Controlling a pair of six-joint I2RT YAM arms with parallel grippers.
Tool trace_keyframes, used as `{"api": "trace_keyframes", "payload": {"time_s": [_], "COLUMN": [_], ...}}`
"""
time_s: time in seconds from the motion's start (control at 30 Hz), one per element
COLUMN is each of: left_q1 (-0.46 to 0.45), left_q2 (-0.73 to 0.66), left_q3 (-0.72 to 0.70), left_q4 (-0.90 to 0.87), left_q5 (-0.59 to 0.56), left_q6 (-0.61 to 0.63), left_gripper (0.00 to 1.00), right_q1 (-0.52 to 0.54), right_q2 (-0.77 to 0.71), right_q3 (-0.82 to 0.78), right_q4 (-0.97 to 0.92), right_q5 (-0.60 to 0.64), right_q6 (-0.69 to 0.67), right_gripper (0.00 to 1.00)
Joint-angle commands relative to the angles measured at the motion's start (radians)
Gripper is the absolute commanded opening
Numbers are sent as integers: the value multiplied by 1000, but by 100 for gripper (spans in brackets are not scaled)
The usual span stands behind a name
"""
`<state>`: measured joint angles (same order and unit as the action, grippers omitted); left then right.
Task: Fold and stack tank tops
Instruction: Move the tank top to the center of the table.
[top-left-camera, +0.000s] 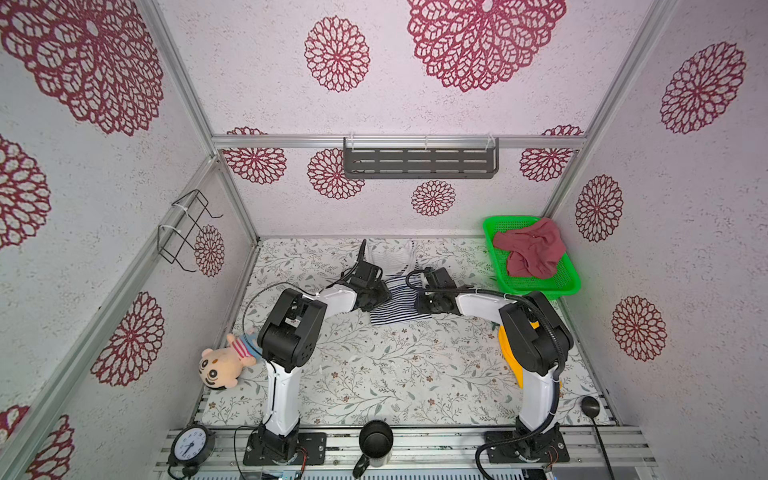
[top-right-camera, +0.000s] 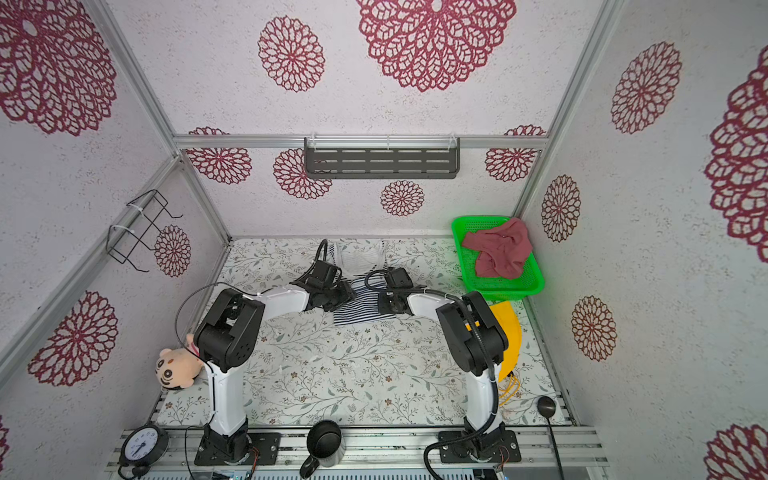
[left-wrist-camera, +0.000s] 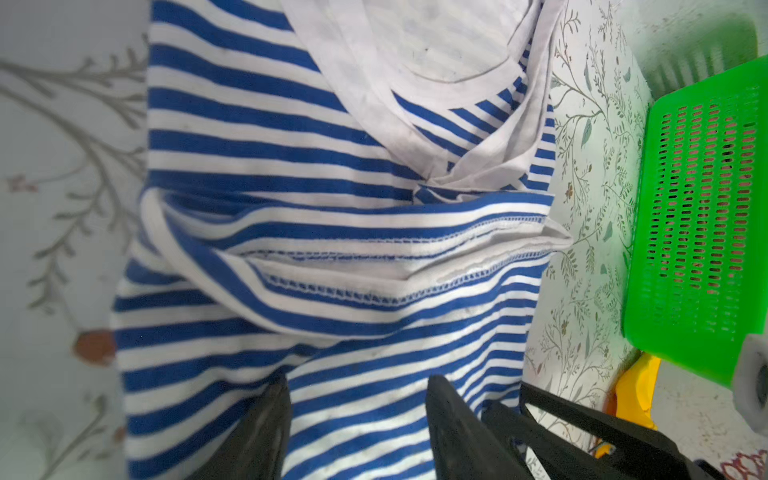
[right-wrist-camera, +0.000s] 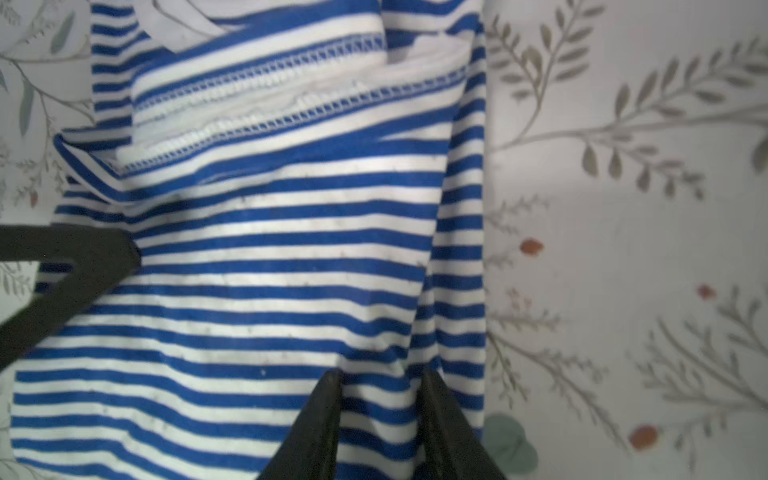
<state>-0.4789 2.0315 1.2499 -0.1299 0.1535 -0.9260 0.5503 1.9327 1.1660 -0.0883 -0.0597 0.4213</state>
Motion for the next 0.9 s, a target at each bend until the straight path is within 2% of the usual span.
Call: {"api": "trace_keyframes", "payload": {"time_s": [0.0,0.2,0.3,0.33,0.37,0.4,0.47,0.57,0.7,0.77,0.87], "left_q1": [-63,-124,-128,-129,-129,-129,-129,-129,-129,-129,-129], "left_q2": [-45,-218,-315,-346,-370,-396,-449,-542,-640,-654,-636], "left_q3": [-93,-237,-244,-225,-204,-182,-170,-258,-471,-541,-563], "left_q4": [-123,-154,-197,-234,-272,-311,-370,-386,-274,-191,-136], "left_q5": [-26,-65,-84,-97,-111,-118,-122,-108,-59,-28,-5], "left_q6": [-30,-69,-58,-40,-20,3,27,5,-97,-141,-146], "left_gripper": [57,57,63,68,71,74,78,79,70,66,63], "right_q1": [58,137,139,133,130,127,129,132,138,138,137], "right_q2": [-89,-303,-400,-425,-445,-463,-503,-578,-636,-635,-620], "right_q3": [-100,-317,-340,-329,-316,-301,-296,-367,-482,-509,-529], "right_q4": [-95,-121,-164,-196,-223,-258,-310,-295,-178,-132,-79], "right_q5": [43,32,13,20,29,40,45,-1,-77,-103,-122], "right_q6": [36,137,158,156,157,161,191,290,420,448,466], "right_gripper": [34,35,49,59,65,69,71,67,54,48,45]}}
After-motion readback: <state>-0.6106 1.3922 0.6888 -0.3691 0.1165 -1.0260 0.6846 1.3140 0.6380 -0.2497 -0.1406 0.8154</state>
